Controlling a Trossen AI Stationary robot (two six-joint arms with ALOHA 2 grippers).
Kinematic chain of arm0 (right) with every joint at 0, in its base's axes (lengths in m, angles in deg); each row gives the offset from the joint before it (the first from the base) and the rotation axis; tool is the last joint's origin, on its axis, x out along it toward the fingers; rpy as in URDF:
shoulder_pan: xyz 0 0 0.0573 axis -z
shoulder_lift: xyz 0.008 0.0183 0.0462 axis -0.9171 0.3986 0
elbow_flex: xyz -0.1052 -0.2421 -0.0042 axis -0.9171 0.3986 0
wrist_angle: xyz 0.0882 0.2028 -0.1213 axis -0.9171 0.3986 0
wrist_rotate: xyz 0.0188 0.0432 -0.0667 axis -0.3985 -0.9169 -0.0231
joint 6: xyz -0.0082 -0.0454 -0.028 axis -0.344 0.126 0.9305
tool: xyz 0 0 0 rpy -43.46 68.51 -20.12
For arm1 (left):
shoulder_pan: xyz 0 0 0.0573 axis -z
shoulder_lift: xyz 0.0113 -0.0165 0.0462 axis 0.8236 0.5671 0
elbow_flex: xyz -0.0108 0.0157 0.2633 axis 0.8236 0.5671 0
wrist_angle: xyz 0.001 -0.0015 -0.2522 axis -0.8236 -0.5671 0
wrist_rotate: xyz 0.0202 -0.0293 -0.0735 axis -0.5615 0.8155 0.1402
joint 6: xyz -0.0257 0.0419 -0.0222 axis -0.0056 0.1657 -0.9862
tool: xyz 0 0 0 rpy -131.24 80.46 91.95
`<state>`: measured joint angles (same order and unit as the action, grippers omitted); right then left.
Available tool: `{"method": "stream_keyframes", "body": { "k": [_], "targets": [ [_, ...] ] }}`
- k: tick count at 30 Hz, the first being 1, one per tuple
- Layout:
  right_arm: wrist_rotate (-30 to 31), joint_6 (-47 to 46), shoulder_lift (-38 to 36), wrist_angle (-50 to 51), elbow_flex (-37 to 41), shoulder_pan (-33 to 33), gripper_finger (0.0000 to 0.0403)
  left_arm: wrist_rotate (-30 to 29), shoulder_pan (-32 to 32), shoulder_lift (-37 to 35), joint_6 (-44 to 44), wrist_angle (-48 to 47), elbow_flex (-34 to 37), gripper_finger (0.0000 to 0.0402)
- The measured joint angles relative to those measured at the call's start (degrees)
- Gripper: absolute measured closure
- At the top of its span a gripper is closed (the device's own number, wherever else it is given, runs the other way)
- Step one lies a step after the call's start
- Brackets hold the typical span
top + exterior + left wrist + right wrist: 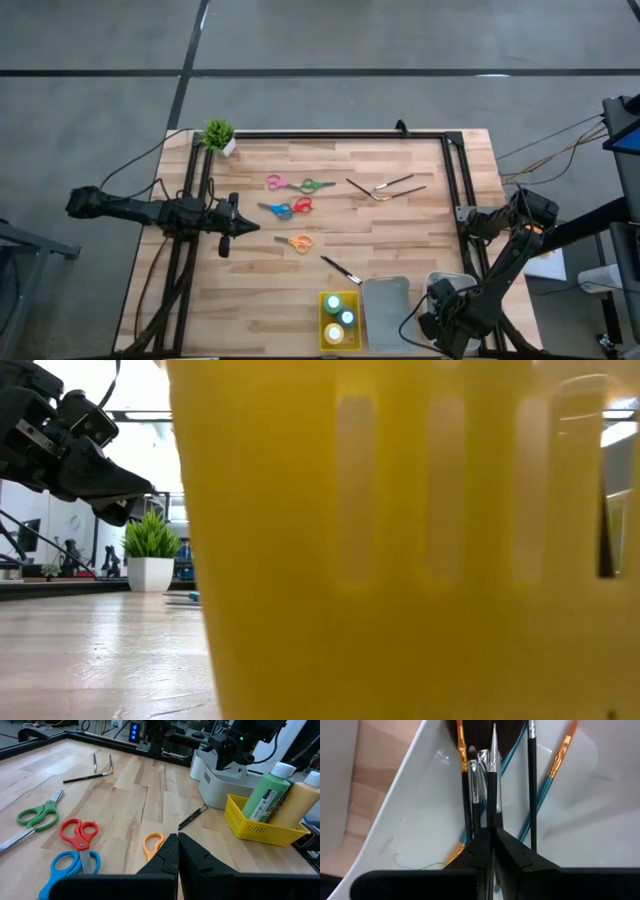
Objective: Pick & Place Paint Supplies
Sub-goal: Put the silver brush into the white bin
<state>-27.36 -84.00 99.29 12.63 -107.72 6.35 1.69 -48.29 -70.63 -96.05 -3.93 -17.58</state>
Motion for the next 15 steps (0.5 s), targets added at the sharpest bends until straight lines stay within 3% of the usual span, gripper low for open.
{"method": "stream_keyframes", "body": {
  "k": [15],
  "targets": [
    [1.0, -0.2, 0.0, -0.8, 0.3, 0.0, 0.0388, 0.0, 0.0, 0.0, 0.0, 0.0, 0.0, 0.0401]
  ]
}}
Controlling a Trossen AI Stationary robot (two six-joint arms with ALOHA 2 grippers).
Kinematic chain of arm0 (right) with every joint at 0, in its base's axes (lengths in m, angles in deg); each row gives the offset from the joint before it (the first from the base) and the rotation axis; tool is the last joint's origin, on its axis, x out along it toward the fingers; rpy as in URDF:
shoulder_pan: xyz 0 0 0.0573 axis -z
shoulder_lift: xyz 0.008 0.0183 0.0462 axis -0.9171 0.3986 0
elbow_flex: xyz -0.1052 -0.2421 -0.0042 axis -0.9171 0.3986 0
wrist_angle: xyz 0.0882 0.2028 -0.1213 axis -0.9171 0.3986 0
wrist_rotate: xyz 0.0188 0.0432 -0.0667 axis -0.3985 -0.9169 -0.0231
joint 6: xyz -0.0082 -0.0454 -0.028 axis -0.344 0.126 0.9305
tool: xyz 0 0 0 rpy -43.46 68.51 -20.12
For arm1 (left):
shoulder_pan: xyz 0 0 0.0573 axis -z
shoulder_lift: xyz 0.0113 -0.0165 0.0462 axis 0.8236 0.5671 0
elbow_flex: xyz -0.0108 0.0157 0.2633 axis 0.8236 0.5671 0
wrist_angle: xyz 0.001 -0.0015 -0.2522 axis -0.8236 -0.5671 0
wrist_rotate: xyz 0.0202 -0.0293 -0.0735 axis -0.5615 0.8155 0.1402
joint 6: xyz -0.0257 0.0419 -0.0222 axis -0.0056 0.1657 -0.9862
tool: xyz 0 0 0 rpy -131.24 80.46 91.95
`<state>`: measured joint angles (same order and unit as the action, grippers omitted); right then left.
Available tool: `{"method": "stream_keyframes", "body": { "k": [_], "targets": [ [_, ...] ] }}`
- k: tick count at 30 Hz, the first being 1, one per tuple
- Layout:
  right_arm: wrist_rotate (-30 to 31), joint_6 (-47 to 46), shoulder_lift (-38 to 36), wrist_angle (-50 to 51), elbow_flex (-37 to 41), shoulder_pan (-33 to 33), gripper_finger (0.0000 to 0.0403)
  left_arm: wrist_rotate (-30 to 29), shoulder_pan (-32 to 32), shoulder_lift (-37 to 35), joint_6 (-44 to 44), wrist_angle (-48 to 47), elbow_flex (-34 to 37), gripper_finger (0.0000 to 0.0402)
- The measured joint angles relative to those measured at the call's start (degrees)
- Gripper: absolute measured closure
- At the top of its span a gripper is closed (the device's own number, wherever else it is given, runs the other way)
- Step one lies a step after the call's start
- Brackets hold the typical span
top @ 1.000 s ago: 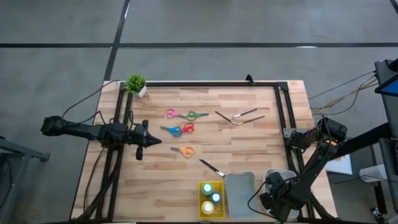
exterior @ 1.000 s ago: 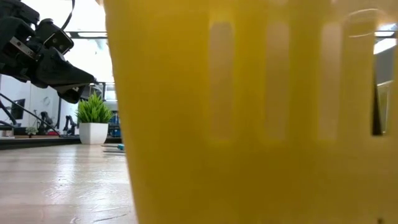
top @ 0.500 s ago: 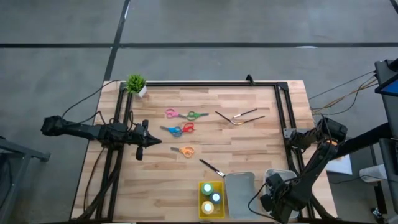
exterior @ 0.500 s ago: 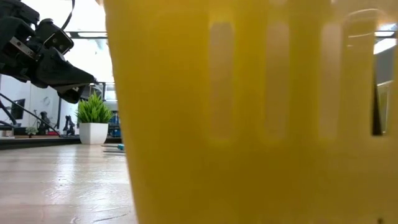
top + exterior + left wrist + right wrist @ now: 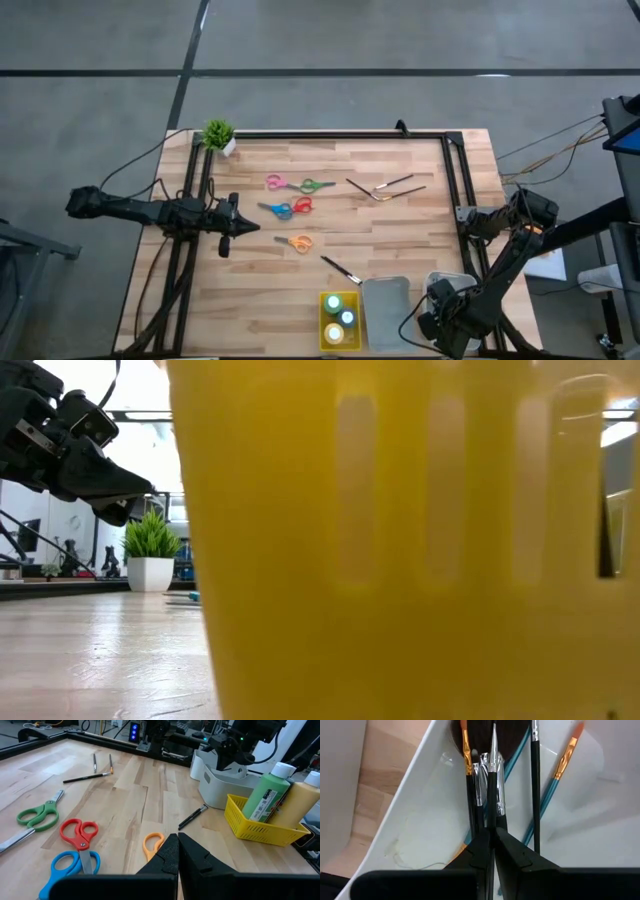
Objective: Pick & Place Paint Supplies
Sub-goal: Put the silver brush into the white bin
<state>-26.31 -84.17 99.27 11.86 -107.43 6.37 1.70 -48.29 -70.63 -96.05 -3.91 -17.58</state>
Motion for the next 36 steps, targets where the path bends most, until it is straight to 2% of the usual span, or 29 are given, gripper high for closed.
{"method": "stream_keyframes", "body": {
  "k": [36],
  "targets": [
    [0.5, -1.5, 0.0, -0.4, 0.0, 0.0, 0.0388, 0.0, 0.0, 0.0, 0.0, 0.0, 0.0, 0.0401]
  ]
}}
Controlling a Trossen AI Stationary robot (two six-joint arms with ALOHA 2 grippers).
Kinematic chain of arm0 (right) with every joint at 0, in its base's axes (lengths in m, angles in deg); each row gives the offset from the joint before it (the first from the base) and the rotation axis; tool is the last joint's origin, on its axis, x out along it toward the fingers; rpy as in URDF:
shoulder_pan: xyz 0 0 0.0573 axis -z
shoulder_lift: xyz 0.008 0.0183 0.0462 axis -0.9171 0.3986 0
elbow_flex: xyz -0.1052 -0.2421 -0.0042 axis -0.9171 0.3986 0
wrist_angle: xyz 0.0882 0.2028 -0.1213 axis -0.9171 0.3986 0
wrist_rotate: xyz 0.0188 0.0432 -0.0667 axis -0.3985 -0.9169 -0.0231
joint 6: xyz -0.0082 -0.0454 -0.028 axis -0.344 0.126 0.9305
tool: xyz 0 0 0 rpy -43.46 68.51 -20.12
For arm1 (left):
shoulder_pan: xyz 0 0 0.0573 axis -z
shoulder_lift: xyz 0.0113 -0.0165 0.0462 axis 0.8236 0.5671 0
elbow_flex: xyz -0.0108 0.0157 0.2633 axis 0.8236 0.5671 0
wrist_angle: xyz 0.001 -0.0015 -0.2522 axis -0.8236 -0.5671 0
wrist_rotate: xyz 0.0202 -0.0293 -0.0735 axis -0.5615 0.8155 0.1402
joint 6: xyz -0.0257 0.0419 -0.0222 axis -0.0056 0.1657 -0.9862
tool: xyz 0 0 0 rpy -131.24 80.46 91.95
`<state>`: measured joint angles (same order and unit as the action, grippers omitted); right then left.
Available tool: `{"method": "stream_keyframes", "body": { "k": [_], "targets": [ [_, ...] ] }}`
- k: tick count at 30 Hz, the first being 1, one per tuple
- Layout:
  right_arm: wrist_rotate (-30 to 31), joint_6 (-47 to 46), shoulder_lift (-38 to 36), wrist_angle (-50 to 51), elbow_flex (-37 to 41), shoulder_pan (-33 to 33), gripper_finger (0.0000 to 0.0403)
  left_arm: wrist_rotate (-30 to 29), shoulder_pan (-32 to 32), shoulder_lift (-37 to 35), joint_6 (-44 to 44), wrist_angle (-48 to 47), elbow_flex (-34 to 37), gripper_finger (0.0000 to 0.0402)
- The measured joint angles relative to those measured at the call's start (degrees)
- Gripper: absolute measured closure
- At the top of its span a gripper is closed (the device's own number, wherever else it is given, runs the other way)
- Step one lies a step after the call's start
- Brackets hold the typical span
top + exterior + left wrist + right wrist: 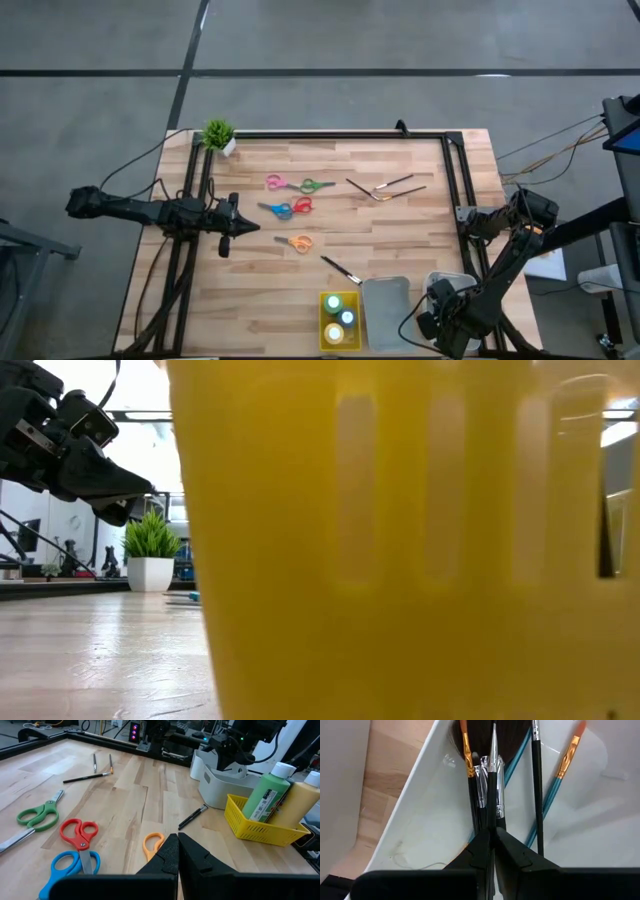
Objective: Pick & Place Paint Supplies
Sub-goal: Put the silver brush into the white bin
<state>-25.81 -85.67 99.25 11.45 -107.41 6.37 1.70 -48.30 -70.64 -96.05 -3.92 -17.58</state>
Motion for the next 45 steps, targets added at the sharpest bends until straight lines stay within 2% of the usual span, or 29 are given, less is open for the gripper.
{"method": "stream_keyframes", "body": {
  "k": [4, 10, 14, 22, 30, 37, 40, 45],
  "targets": [
    [0.0, 0.0, 0.0, 0.0, 0.0, 0.0, 0.0375, 0.0, 0.0, 0.0, 0.0, 0.0, 0.0, 0.0401],
    [0.0, 0.0, 0.0, 0.0, -0.1, 0.0, 0.0317, 0.0, 0.0, 0.0, 0.0, 0.0, 0.0, 0.0401],
    [0.0, 0.2, 0.0, 0.0, -0.4, 0.0, 0.0294, 0.0, 0.0, 0.0, 0.0, 0.0, 0.0, 0.0401],
    [-0.4, 0.4, -0.1, 2.5, -2.2, 0.0, 0.0289, 0.0, 0.0, 0.0, 0.0, 0.0, 0.0, 0.0401],
    [0.1, 3.1, -0.3, 19.0, -11.8, 0.3, 0.0289, 0.0, 0.0, 0.0, 0.0, 0.0, 0.0, 0.0401],
    [9.9, 11.8, -0.3, 32.1, -19.7, 3.0, 0.0289, 0.0, 0.0, 0.0, 0.0, 0.0, 0.0, 0.0401],
    [15.2, 17.9, -1.1, 32.1, -20.3, 5.7, 0.0289, 0.0, 0.0, 0.0, 0.0, 0.0, 0.0, 0.0401],
    [19.2, 31.1, -1.8, 31.7, -20.0, 13.2, 0.0289, 0.0, 0.0, 0.0, 0.0, 0.0, 0.0, 0.0401]
  ]
}}
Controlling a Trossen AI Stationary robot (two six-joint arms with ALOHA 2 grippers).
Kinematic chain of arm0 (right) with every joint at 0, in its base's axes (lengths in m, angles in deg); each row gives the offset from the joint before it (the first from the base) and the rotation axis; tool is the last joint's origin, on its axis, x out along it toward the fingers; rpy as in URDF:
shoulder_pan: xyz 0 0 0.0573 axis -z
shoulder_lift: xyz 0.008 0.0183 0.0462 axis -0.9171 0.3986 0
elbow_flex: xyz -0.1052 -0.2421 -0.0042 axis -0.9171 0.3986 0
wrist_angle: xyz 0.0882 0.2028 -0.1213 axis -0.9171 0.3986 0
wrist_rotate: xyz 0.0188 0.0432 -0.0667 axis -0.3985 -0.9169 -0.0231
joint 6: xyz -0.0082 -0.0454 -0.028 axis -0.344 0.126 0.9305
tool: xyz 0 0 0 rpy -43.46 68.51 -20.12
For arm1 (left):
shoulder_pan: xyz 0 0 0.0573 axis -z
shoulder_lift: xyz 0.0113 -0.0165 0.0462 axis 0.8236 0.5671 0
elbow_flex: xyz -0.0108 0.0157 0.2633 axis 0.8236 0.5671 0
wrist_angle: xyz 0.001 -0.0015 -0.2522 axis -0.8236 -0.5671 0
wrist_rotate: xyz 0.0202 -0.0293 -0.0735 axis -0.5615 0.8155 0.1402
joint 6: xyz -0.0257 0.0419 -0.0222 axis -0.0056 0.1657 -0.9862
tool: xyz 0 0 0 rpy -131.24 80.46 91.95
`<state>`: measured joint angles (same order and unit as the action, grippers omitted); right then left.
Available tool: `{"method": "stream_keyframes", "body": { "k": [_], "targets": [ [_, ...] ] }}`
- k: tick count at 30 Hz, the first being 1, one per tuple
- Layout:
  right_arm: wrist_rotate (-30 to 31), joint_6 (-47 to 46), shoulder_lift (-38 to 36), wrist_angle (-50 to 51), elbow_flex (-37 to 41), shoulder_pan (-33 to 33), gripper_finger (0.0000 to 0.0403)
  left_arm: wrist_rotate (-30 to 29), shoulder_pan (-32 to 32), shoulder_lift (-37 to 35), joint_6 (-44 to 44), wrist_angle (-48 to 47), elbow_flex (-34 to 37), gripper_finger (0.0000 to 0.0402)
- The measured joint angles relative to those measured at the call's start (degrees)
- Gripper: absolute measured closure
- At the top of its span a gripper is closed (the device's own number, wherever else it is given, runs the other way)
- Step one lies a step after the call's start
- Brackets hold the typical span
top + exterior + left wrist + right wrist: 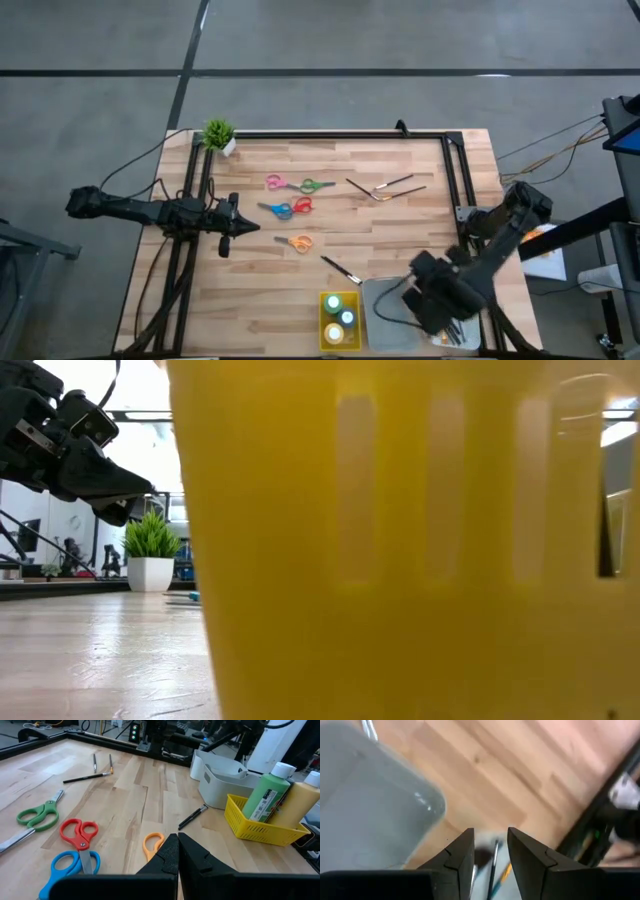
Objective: Pick & Place Paint Supplies
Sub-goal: Put the silver brush into the white bin
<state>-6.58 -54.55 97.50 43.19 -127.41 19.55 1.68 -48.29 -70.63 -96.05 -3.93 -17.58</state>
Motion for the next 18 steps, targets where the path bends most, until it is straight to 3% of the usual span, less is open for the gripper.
{"method": "stream_keyframes", "body": {
  "k": [12, 18],
  "targets": [
    [2.1, 35.5, 0.0, -17.0, 0.9, 23.0, 0.0289, 0.0, 0.0, 0.0, 0.0, 0.0, 0.0, 0.0401],
    [1.2, 47.3, 1.2, -27.6, 1.5, 31.7, 0.0289, 0.0, 0.0, 0.0, 0.0, 0.0, 0.0, 0.0401]
  ]
}}
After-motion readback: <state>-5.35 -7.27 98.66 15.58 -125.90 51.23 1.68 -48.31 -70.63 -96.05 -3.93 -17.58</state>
